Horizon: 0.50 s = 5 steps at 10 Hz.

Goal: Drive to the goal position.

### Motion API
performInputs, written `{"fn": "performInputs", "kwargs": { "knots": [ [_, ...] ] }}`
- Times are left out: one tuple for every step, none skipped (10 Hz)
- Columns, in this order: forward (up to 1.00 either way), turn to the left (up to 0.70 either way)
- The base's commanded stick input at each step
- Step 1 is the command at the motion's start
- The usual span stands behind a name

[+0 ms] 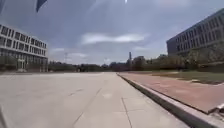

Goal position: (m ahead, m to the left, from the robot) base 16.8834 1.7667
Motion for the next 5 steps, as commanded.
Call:
{"fn": "performInputs", "kwargs": {
  "knots": [
    [0.93,0.0],
    [0.94,0.0],
    [0.94,0.0],
    [0.95,0.0],
    [0.95,0.0]
  ]
}}
